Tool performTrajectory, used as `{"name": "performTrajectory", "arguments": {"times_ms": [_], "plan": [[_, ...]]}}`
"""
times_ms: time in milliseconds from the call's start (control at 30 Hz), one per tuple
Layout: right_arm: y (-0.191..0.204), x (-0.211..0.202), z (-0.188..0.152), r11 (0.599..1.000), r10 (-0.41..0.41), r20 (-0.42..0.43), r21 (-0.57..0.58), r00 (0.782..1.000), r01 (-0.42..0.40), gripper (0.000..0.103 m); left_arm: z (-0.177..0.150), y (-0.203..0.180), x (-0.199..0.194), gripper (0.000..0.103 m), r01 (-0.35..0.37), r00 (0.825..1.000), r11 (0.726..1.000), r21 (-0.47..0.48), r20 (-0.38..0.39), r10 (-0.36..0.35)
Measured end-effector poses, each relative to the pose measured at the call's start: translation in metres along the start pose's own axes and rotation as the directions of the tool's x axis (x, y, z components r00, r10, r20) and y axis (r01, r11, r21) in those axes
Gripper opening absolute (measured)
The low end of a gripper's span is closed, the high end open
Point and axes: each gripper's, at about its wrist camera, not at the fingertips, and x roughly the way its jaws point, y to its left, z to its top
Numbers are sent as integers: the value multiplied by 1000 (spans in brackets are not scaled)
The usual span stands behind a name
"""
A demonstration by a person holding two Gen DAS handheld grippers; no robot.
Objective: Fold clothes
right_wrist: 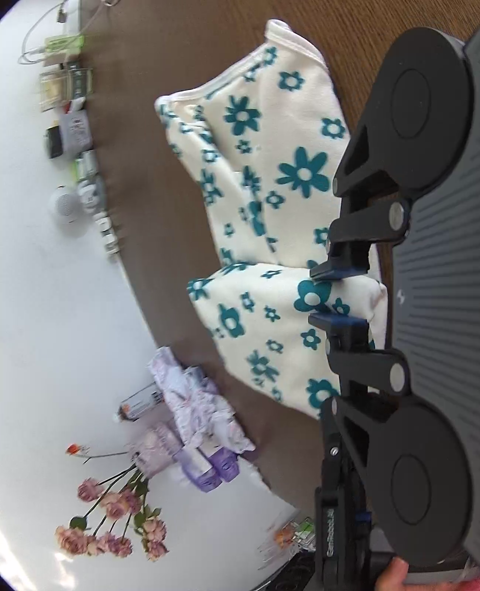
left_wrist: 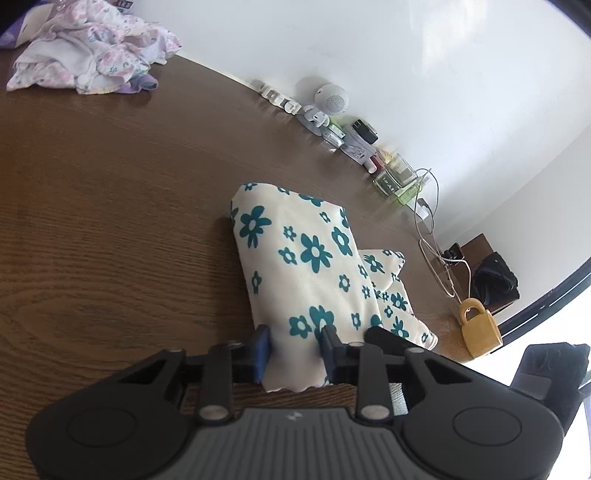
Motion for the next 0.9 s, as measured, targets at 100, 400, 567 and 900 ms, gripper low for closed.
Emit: {"name": "performTrajectory", "arguments": {"times_ms": [100, 400, 567, 900], "plan": [[-4, -1, 3, 999, 27, 7, 35, 1000, -27, 22, 3, -2, -3, 46, -12, 1000, 1000, -1, 12, 12], [3, 22, 26, 999, -27, -6, 17, 1000, 27, 18, 22, -11, 6, 35, -56, 997, 996, 64, 57, 52], [-2, 33, 46, 998, -28, 21, 57, 999, 27, 42, 41, -6, 11, 61, -111, 988, 994, 25, 109, 107], [-13, 55, 58, 984, -27, 16, 179, 1000, 23, 33, 61, 6, 30, 59, -75, 992, 995, -63, 95, 81]]}}
